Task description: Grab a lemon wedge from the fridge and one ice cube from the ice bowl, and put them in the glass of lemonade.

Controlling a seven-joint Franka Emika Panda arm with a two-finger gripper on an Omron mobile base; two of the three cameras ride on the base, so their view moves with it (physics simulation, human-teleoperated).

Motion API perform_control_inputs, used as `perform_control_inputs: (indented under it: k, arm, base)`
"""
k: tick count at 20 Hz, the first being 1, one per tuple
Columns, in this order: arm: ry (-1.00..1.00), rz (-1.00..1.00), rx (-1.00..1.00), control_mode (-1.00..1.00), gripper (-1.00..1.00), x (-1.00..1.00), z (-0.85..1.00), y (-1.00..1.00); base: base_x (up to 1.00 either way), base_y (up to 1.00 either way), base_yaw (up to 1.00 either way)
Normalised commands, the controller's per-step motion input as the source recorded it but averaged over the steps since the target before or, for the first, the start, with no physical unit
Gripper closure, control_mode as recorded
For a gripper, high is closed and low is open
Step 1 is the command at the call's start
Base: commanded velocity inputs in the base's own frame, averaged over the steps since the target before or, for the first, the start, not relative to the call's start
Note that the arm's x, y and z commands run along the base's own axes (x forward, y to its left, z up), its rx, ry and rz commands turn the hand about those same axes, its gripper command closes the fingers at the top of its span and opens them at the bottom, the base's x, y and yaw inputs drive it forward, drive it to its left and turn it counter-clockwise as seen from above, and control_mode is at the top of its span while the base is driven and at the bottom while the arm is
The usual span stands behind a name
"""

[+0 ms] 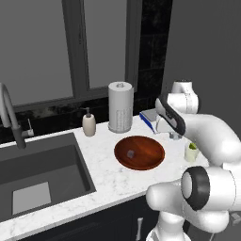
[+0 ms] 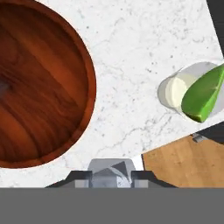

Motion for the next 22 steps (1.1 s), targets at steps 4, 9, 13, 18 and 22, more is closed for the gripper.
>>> perform_control_inputs:
  k: [4, 9, 13, 18, 22]
  arm:
    - [0.1, -0.28, 0.0, -1.0, 1.0, -0.04, 0.09, -0.77]
    - [-0.18, -0.27, 0.0, -1.0, 1.0, -0.19, -0.21, -0.43]
    - [-0.24, -0.25, -0.01, -1.0, 1.0, 0.0, -0.07, -0.2]
    - [0.02, -0.19, 0.0, -1.0, 1.0, 0.09, -0.01, -0.11]
    - [0.0, -0.11, 0.0, -1.0, 1.0, 0.35, -0.34, -0.01]
  base:
    - [0.0, 0.0, 0.0]
    - [0.0, 0.0, 0.0]
    - [0.0, 0.0, 0.0]
    - [0.0, 0.0, 0.0]
    - [0.0, 0.0, 0.0]
